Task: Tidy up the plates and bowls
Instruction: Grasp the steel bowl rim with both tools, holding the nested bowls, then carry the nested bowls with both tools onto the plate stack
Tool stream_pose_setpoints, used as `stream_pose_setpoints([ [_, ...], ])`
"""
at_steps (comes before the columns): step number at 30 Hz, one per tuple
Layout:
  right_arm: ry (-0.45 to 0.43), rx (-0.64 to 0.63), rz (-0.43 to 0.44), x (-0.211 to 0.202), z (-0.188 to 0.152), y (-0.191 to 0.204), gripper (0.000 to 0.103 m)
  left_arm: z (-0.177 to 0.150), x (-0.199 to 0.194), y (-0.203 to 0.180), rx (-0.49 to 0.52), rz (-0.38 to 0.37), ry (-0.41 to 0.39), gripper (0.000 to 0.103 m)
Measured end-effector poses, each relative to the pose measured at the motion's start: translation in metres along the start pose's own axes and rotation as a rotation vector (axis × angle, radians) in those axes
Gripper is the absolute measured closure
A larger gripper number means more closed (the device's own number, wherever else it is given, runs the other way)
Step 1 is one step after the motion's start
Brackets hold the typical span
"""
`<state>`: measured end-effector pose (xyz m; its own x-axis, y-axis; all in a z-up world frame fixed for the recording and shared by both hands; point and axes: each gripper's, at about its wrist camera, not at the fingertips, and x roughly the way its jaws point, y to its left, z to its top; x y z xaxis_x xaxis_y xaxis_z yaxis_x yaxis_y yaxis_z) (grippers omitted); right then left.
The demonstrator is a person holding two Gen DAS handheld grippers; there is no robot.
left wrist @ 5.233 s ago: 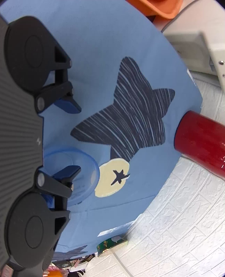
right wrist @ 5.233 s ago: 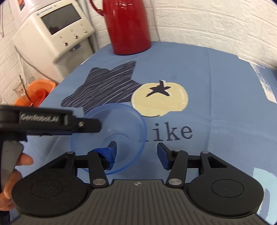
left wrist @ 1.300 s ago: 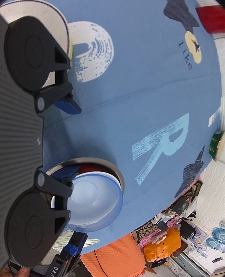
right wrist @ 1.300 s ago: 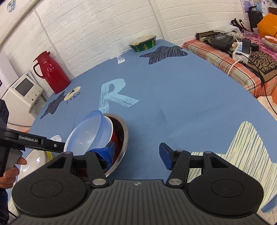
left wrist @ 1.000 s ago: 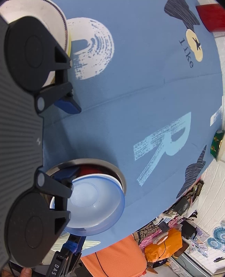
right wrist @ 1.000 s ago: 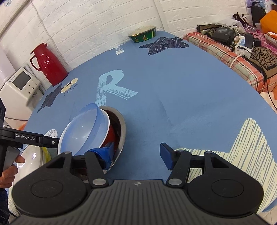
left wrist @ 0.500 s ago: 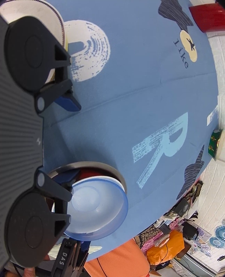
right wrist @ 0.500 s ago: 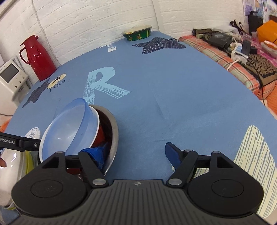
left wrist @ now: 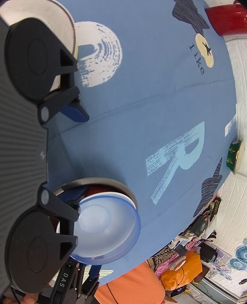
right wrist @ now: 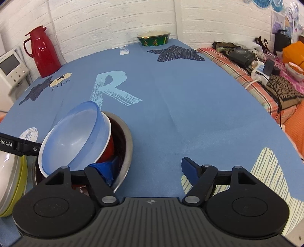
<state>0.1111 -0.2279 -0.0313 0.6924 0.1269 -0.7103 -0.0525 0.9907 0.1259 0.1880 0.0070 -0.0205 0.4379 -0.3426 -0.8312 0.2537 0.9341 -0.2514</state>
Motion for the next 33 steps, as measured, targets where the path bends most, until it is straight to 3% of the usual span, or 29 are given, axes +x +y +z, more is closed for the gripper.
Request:
stream_pose_setpoints([
  [6,-0.014,-0.061,0.016,-0.003,0.001,0.005,0.061,-0.001,0.0,-0.001,-0.001,0.006,-0.007,0.031],
  [18,0.02,0.045,0.006,0.001,-0.001,0.001,0.051,-0.01,-0.005,-0.009,-0.012,0.041,-0.048,0.034],
  [23,-0.028,0.002,0.02,-0.003,-0.005,0.006,0.062,-0.012,-0.006,-0.008,-0.04,0.0,-0.046,0.047],
  [26,-0.053,0.004,0.061,-0.006,-0.005,0.007,0.086,-0.014,-0.009,-0.012,-0.028,-0.055,-0.054,0.074],
  [28,-0.053,-0.016,0.054,-0.008,-0.005,0.014,0.094,-0.015,-0.011,-0.02,-0.017,-0.072,-0.055,0.093],
  [30,-0.056,-0.034,0.045,-0.01,-0.007,0.019,0.102,-0.016,-0.012,-0.026,-0.01,-0.048,-0.069,0.096],
  [33,-0.044,0.002,0.064,-0.011,-0.008,0.016,0.103,-0.016,-0.013,-0.028,-0.039,-0.055,-0.07,0.103],
])
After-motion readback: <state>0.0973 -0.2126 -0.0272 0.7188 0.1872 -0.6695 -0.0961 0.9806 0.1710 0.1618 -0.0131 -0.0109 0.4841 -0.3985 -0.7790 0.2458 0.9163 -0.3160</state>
